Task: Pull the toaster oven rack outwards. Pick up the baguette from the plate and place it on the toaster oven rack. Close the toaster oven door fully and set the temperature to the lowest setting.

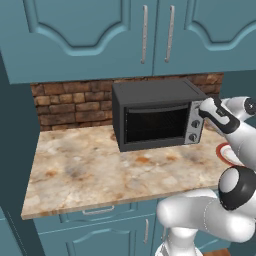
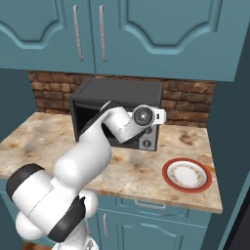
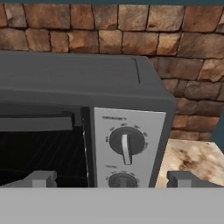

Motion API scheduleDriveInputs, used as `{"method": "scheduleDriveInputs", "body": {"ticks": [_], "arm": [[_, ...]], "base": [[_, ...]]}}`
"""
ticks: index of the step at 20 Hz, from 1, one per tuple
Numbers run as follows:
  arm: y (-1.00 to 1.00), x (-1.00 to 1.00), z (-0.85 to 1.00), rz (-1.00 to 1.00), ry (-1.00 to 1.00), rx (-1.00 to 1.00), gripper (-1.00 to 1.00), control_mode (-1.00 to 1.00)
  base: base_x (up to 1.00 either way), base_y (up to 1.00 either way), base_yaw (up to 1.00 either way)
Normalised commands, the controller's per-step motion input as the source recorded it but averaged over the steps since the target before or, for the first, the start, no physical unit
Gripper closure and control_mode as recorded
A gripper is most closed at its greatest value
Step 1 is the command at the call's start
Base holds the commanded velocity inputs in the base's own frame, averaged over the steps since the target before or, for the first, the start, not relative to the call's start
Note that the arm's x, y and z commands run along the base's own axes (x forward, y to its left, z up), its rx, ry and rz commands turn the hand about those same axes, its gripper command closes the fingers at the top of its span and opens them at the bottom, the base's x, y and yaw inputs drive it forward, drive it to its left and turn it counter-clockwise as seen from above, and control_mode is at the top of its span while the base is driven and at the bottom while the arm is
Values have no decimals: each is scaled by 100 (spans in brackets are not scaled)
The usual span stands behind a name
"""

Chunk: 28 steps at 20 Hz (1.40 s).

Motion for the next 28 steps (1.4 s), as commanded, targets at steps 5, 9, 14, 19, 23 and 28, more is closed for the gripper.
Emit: {"method": "scheduleDriveInputs", "body": {"ticks": [5, 9, 14, 19, 23, 28], "arm": [[0, 0, -6, -1, -11, 0, -100, -100], [0, 0, -10, -4, -21, 0, -100, -100], [0, 0, -7, -2, -12, 0, -100, -100], [-2, 4, -5, 0, -1, 0, -100, -100], [-4, 4, -7, 0, -1, 0, -100, -100], [-1, 0, 0, 0, -4, 0, -100, -100]], "base": [[0, 0, 0], [0, 0, 0], [0, 0, 0], [0, 0, 0], [0, 0, 0], [0, 0, 0]]}}
